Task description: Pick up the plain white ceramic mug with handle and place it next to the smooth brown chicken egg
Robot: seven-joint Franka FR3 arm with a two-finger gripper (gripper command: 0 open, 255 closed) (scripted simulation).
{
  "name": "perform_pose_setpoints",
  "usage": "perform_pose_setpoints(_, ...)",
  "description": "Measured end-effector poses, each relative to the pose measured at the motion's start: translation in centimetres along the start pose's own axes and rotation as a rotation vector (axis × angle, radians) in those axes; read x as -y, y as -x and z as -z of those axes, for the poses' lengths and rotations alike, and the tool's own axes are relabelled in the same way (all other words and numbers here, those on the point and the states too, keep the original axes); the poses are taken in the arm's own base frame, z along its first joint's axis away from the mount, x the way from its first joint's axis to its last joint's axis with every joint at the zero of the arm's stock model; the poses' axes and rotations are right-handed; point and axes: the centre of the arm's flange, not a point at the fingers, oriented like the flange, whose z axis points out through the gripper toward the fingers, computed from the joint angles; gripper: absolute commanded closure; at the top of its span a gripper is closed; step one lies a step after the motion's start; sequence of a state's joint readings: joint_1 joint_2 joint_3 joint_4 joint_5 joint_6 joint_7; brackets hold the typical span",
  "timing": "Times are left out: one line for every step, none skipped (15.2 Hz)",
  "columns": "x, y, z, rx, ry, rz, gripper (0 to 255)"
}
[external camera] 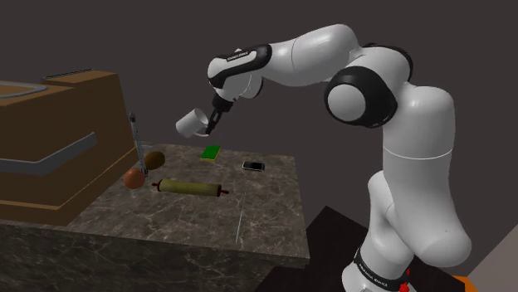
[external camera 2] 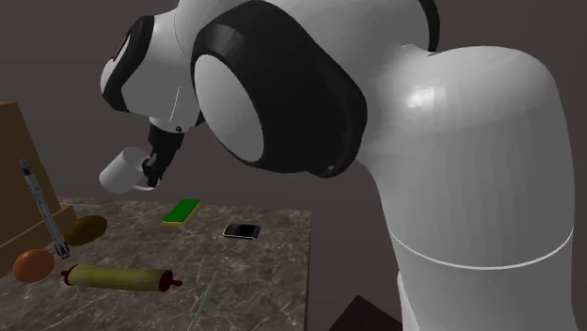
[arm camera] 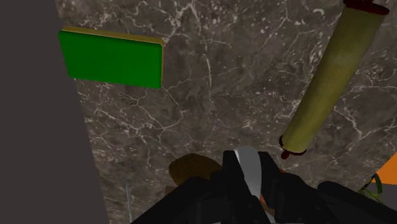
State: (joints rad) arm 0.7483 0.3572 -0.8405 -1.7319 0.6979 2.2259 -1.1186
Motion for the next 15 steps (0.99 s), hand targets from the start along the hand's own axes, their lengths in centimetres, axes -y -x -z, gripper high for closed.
perform_pose_setpoints(0.6,-1.2,-0.2,0.0,0.001,0.0,255)
perform_pose_setpoints(1.0,-2.4,-0.9,0.0,0.001,0.0,255)
perform_pose_setpoints(1.4,-3.5,-1.3,0.0,0.001,0.0,255)
perform_pose_setpoints(1.9,-4.7,-1.9,-0.001,0.001,-0.001,255)
perform_pose_setpoints(2.3,-5.8,-2.2,0.0,0.001,0.0,255)
perform_pose_setpoints(2.9,-7.1,-2.8,-0.001,0.001,0.0,255)
perform_pose_setpoints(3.4,-8.4,-3.4,0.0,0.0,0.0,255)
perform_pose_setpoints(3.8,-9.1,-3.9,0.0,0.0,0.0,255)
perform_pose_setpoints(4.1,-9.6,-4.2,0.0,0.0,-0.001,255)
perform_pose_setpoints(4.2,-9.9,-4.7,0.0,0.0,-0.001,255)
perform_pose_setpoints(4.2,-9.7,-5.3,0.0,0.0,-0.001,255)
perform_pose_setpoints(4.4,-9.5,-5.8,0.0,0.0,-0.001,255)
perform_pose_setpoints(4.4,-9.3,-6.3,0.0,0.0,-0.001,255)
perform_pose_setpoints(4.5,-9.1,-6.8,0.0,0.0,-0.001,255)
perform_pose_setpoints(4.4,-8.9,-7.4,0.0,0.0,-0.001,255)
